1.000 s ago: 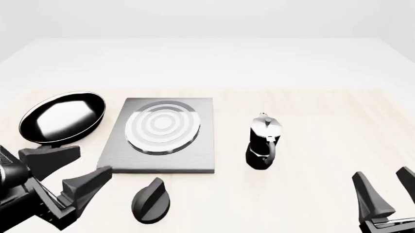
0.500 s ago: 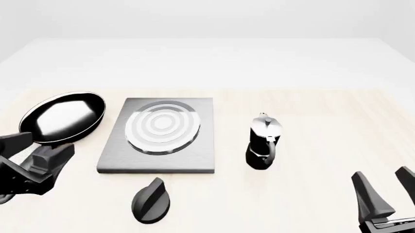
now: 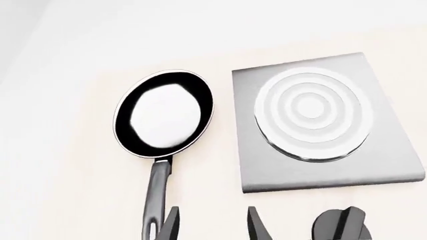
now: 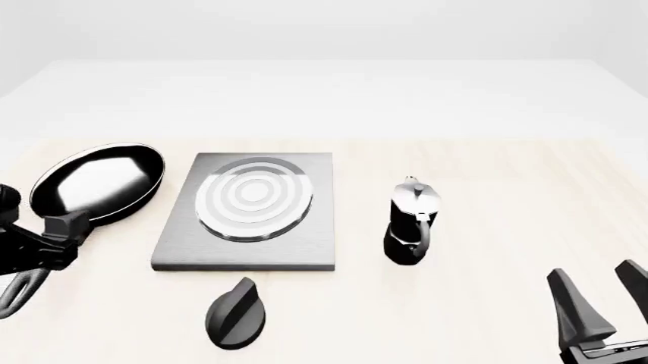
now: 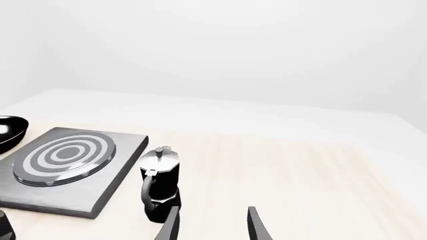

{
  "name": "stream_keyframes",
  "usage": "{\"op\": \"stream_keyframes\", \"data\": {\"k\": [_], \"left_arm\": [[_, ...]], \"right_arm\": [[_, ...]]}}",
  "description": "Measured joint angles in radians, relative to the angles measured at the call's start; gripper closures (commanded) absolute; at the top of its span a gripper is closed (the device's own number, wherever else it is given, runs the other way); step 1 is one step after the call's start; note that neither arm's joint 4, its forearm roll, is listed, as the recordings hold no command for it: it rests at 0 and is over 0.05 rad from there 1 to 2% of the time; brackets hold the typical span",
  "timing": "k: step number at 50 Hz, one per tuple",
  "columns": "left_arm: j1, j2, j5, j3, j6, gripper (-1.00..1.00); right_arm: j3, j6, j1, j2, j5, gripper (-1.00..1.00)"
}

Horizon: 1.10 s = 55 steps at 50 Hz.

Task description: Turn on the stove and put the frying pan on it.

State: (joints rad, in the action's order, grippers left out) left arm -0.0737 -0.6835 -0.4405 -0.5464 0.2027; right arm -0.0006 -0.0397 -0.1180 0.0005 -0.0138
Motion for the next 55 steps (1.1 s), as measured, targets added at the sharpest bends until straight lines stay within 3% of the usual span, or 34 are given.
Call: {"op": "stream_keyframes", "data": {"k": [32, 55], "left_arm": [[-0.263, -0.291, 0.198, -0.003, 0.155, -1.00], [-0.315, -0.519, 0.382, 0.010, 0.224, -1.00]], "right_arm": [[0.000, -0.006, -0.020, 0.000, 0.000, -1.00], [0.000, -0.018, -0.019, 0.002, -0.006, -1.00]]}}
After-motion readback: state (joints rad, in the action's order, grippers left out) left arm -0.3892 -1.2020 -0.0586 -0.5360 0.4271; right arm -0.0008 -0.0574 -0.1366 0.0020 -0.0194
